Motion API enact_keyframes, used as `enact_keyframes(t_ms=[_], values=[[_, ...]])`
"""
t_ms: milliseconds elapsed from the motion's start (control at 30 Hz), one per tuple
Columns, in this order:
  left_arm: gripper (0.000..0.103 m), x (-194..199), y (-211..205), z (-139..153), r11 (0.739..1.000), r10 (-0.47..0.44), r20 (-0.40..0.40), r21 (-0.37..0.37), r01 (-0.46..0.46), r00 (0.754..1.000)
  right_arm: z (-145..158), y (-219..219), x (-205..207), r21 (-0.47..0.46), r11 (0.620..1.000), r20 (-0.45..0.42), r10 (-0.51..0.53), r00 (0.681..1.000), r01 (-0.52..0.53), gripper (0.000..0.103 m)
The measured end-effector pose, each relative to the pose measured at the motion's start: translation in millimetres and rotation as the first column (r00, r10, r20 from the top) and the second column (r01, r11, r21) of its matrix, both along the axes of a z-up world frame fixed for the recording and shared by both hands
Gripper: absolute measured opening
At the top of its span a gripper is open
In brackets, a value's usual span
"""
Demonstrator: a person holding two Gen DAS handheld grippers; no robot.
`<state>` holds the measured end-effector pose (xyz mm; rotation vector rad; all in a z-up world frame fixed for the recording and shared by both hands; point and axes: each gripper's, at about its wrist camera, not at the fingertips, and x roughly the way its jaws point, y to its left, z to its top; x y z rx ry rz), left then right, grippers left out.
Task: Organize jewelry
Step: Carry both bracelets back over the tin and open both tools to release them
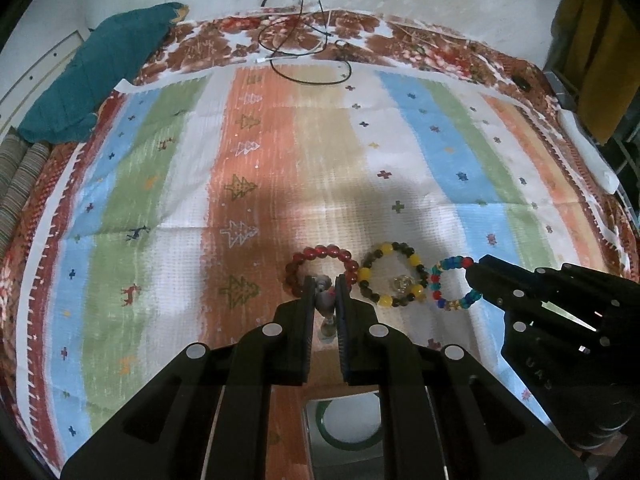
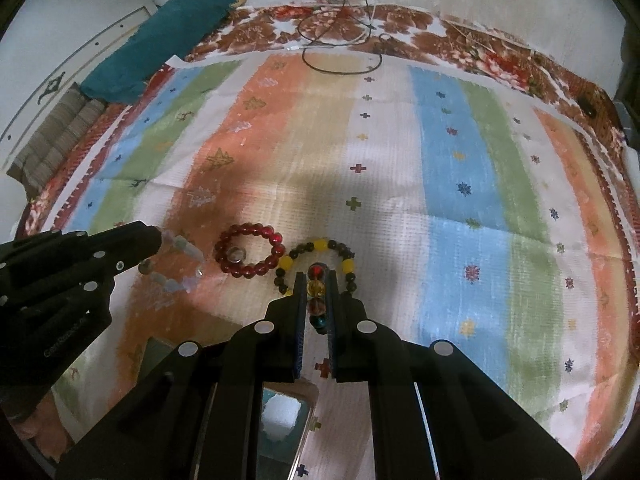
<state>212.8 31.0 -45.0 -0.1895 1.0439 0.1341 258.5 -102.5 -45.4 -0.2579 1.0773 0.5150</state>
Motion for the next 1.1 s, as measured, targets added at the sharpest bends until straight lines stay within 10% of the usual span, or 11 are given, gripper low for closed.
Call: enact_keyframes(t_ms=[1100], values=[[0.01,-55.6,-22.8,28.4,0.999,-0.049,0.097,0.006,0.049,0.994,33.4,-13.4,-54.8,0.04,0.999,0.135,0.03,0.99,-0.036,0.01]])
